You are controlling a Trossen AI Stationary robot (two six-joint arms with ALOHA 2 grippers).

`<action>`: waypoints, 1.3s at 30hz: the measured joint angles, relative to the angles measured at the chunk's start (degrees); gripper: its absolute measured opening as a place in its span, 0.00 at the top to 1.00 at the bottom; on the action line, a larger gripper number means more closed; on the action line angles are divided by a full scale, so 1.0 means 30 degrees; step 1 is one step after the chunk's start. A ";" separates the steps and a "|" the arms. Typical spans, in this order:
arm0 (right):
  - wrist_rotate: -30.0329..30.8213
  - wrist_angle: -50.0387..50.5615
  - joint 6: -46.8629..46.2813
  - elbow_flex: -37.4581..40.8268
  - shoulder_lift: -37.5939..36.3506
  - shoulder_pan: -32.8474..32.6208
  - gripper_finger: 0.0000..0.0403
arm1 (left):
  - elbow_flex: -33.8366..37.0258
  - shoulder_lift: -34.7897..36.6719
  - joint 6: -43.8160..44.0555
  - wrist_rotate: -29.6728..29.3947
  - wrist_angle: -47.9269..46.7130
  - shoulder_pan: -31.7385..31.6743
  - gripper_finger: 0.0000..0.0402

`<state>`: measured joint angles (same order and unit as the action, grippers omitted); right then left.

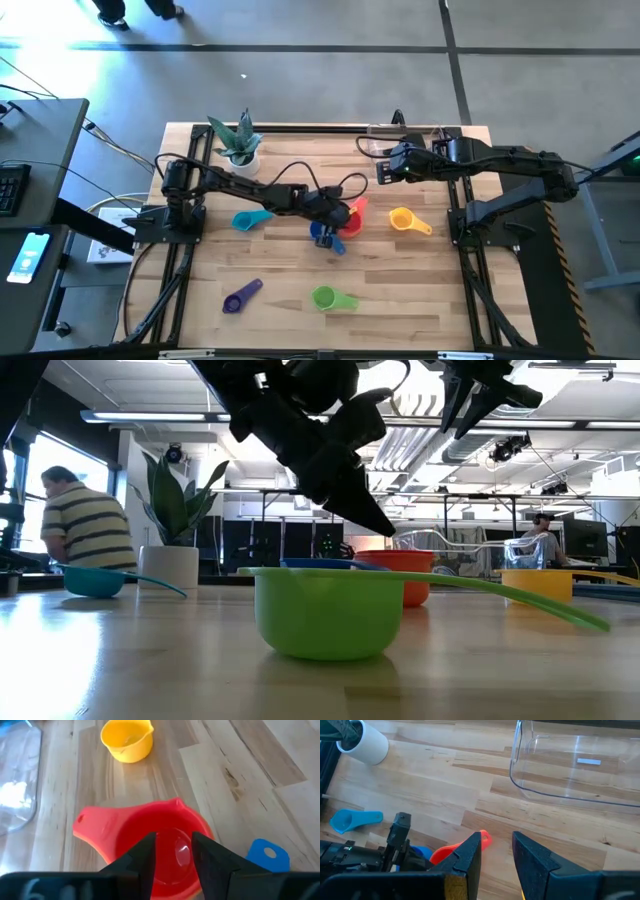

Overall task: Nest measuring cups in basket
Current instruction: Stack the dark blue measuring cup on top of the red measuring cup

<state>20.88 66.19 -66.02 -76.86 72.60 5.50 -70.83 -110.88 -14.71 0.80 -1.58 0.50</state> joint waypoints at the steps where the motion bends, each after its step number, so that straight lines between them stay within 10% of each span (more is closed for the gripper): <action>1: -0.0007 0.0003 0.0000 0.0000 0.0000 0.0000 0.75 | 0.0000 0.0092 0.0295 0.0003 -0.0192 0.0004 0.71; 39: -0.5956 -0.0256 0.0011 0.5037 0.0423 -0.4920 0.75 | -0.1872 0.7626 1.0619 0.0007 -1.7027 -0.0208 0.71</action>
<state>3.02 65.43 -65.99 -61.75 73.87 -9.26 -76.44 -88.01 17.15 0.82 -52.66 -0.12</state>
